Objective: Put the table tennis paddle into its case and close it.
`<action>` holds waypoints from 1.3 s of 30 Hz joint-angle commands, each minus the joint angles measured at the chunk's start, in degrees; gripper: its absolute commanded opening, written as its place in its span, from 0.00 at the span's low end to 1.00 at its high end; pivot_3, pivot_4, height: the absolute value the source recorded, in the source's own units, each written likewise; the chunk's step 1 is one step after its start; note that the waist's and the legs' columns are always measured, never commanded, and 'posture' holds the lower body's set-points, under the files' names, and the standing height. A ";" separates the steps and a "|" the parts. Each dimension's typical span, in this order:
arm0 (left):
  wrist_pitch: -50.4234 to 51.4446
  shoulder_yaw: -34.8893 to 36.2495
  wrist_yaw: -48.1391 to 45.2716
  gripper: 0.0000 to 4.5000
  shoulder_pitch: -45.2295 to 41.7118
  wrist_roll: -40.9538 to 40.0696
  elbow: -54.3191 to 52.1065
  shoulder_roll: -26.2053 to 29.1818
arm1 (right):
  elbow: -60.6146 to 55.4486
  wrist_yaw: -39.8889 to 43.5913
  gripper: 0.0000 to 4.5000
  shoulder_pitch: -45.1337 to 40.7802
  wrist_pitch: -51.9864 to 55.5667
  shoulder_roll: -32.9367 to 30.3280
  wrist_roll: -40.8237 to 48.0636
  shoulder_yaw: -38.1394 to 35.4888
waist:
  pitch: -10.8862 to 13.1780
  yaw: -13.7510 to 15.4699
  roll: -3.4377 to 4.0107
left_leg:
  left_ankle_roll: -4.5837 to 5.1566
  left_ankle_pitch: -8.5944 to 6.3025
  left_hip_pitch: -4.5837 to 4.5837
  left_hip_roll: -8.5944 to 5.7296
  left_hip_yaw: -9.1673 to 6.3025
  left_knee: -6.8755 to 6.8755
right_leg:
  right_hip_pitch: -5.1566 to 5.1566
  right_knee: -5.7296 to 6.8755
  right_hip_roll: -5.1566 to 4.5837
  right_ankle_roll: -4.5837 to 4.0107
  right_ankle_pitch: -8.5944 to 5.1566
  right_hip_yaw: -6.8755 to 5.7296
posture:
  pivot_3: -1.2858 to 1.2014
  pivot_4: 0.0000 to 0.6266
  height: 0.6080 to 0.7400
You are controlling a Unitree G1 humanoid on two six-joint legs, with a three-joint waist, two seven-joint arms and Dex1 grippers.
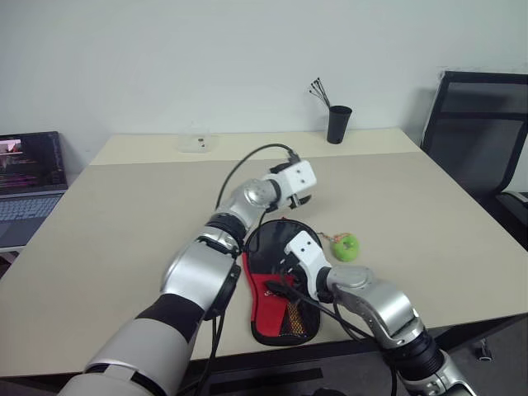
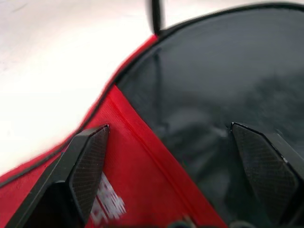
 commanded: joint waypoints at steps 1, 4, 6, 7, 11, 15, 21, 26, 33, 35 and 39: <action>-0.31 4.43 -10.77 0.97 1.77 -6.42 -3.18 1.13 | -8.17 1.41 1.00 -1.21 3.98 -1.31 3.91 -4.41 | 0.00 0.07 0.00 | -0.01 0.00 -0.03 0.00 -0.01 0.00 | -0.02 -0.01 0.00 0.00 0.00 -0.02 | 0.52 0.24 1.00; -1.31 5.80 -21.47 0.97 4.94 -9.54 -4.85 2.09 | -13.32 2.46 1.00 -1.56 7.83 -3.42 7.12 -7.60 | 0.00 0.10 0.01 | -0.03 -0.02 -0.07 -0.01 -0.01 0.00 | -0.03 -0.04 0.00 -0.01 0.00 -0.04 | 0.52 0.24 1.00; -1.77 6.34 -28.92 0.97 7.90 -11.75 -6.59 2.47 | -16.68 3.59 1.00 -2.09 10.62 -5.40 9.82 -11.03 | 0.01 0.11 0.01 | -0.03 -0.02 -0.08 -0.01 -0.02 0.01 | -0.03 -0.05 0.00 -0.01 0.00 -0.05 | 0.52 0.24 1.00; -1.44 6.60 -31.90 0.97 9.21 -12.92 -7.55 2.48 | -17.87 4.24 1.00 -2.45 11.81 -6.56 11.09 -12.88 | 0.01 0.12 0.01 | -0.03 -0.02 -0.09 -0.01 -0.02 0.01 | -0.04 -0.05 0.00 -0.01 0.00 -0.04 | 0.52 0.24 1.00; -0.01 5.73 -41.10 0.97 13.98 -15.42 -11.49 2.87 | -18.47 5.97 1.00 -3.48 11.69 -13.93 12.09 -16.46 | 0.01 0.14 0.01 | -0.03 -0.02 -0.09 -0.01 -0.04 0.02 | -0.03 -0.04 0.00 -0.02 0.00 -0.05 | 0.52 0.24 1.00; 0.77 4.64 -42.38 0.97 17.03 -14.78 -13.02 4.74 | -13.87 8.54 1.00 -2.54 4.73 -23.20 8.92 -14.50 | 0.01 0.05 0.01 | -0.02 -0.03 -0.08 -0.05 -0.03 0.01 | -0.03 -0.06 0.00 -0.03 -0.01 -0.03 | 0.52 0.24 1.00; 0.18 3.23 -40.13 0.97 18.59 -13.51 -13.20 6.70 | -3.60 9.13 1.00 -2.08 -6.98 -26.68 2.71 -9.45 | 0.01 0.05 0.01 | -0.01 -0.03 -0.05 -0.02 -0.02 0.00 | -0.03 -0.05 0.06 -0.01 -0.01 0.01 | 0.52 0.24 1.00; -0.01 2.65 -39.19 0.97 19.23 -13.61 -13.29 6.66 | 6.29 6.73 1.00 -3.09 -13.57 -22.58 -1.66 -6.44 | 0.01 0.11 0.00 | -0.01 -0.03 -0.08 -0.05 0.00 0.03 | -0.03 -0.08 0.06 0.00 -0.01 0.01 | 0.52 0.24 1.00; -0.04 2.19 -39.39 0.97 19.99 -14.01 -13.76 6.62 | 19.77 3.06 1.00 -3.38 -21.45 -17.65 -6.64 -7.15 | 0.00 0.11 0.00 | -0.01 -0.03 -0.07 -0.03 0.02 0.02 | -0.03 -0.06 0.07 0.00 0.00 0.03 | 0.52 0.24 1.00; -0.06 2.14 -39.60 0.97 20.20 -14.16 -14.04 6.68 | 21.47 2.55 1.00 -3.21 -22.68 -17.34 -7.11 -7.84 | 0.00 0.12 0.00 | -0.01 -0.03 -0.06 -0.03 0.01 0.03 | -0.02 -0.06 0.07 0.00 0.00 0.02 | 0.52 0.24 1.00; 0.17 1.84 -40.90 0.97 20.86 -14.58 -15.55 6.51 | 23.56 1.32 1.00 -3.25 -23.30 -15.97 -6.62 -10.20 | 0.00 0.13 0.00 | -0.01 -0.03 0.04 -0.03 0.02 0.03 | 0.07 -0.04 0.07 0.00 0.00 0.02 | 0.52 0.24 1.00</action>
